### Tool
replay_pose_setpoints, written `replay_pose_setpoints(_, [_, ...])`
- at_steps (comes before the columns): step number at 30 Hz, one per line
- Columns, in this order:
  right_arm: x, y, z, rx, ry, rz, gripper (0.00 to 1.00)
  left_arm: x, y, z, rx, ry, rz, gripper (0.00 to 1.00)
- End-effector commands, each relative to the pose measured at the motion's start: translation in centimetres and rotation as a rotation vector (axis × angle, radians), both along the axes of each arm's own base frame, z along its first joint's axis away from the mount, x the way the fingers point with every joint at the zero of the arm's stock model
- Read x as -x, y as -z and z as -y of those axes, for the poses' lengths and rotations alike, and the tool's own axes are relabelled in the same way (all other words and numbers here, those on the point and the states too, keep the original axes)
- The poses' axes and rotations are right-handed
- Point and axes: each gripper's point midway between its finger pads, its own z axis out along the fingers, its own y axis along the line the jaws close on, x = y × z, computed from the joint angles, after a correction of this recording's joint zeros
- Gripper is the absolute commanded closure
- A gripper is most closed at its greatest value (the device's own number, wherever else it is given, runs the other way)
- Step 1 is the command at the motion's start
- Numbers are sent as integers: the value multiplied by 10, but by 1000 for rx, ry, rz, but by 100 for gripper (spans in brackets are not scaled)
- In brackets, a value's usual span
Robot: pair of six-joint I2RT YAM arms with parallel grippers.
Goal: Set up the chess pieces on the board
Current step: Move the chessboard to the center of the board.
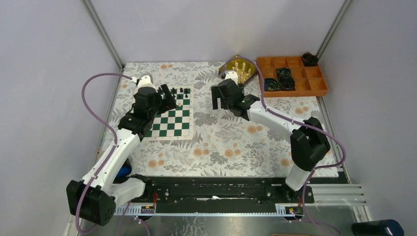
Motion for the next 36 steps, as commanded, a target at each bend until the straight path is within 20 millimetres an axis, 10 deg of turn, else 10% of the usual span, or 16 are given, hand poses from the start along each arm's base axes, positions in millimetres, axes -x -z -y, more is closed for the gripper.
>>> replay_pose_setpoints(1, [-4,-4,-26,-20,-96,32,1,19,1,-16,-31,-54,-14,1])
replay_pose_setpoints(14, [4,28,-143,-55,-408,-46,99,62,-18,-53,11,-241,56,3])
replay_pose_setpoints(36, [5,86,-224,-66,-523,-131,100,87,-18,-67,37,-285,105,5])
